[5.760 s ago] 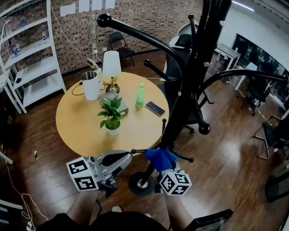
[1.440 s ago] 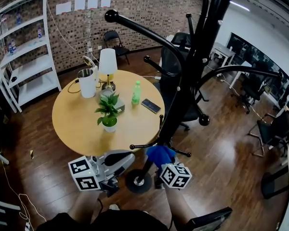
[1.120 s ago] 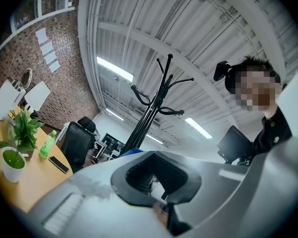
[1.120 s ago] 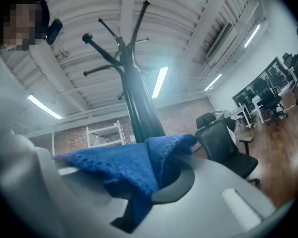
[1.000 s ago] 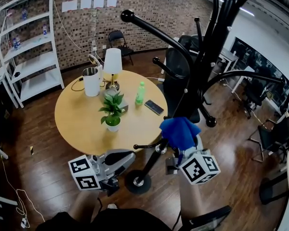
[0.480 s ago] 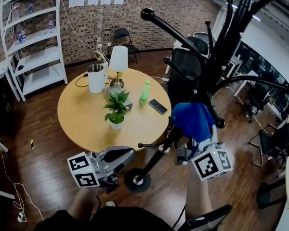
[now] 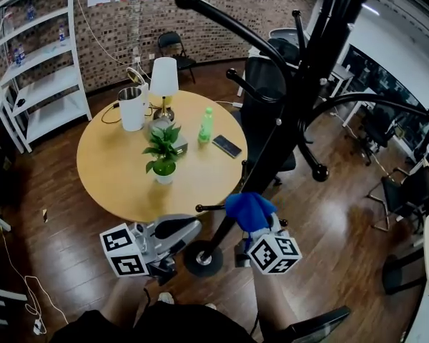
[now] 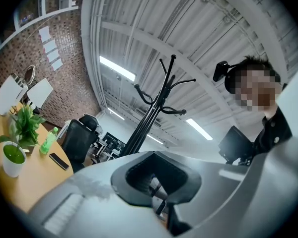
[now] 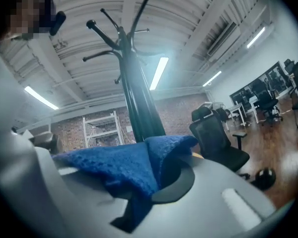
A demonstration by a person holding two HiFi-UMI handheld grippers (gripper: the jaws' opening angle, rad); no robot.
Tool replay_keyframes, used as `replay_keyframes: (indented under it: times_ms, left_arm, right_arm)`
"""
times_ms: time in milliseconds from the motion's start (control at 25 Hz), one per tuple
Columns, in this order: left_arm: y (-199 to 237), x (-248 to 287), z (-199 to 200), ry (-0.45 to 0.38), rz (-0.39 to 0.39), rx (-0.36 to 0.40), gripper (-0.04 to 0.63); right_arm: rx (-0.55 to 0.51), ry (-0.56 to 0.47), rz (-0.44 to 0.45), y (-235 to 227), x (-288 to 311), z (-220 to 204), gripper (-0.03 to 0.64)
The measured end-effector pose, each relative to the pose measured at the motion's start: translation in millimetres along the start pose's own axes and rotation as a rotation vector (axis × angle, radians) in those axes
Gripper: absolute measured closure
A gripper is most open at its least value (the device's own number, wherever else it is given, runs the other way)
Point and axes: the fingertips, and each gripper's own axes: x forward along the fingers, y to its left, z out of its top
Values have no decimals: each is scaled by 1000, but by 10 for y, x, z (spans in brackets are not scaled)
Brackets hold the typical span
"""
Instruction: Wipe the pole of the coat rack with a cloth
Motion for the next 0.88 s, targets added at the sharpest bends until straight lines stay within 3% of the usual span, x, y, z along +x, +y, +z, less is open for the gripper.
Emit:
replay_keyframes:
  times_ms: [280,480,640,880]
  left_arm:
    - [-14,46,-47,12,-9,-12,594]
    - [-32,40,-22,6,-8,-5,592]
    - [-25,29,7,0,-3,3,593]
    - [-74,4,44,-15,-9,13,594]
  right_arm:
    - [72,203,-75,-385,-15,-921,592]
    - [89,227,-86,-413,-14,-985,592]
    - [95,148,-53,-213,8,-564,592]
    - [19,-154,58,318,-17,770,592]
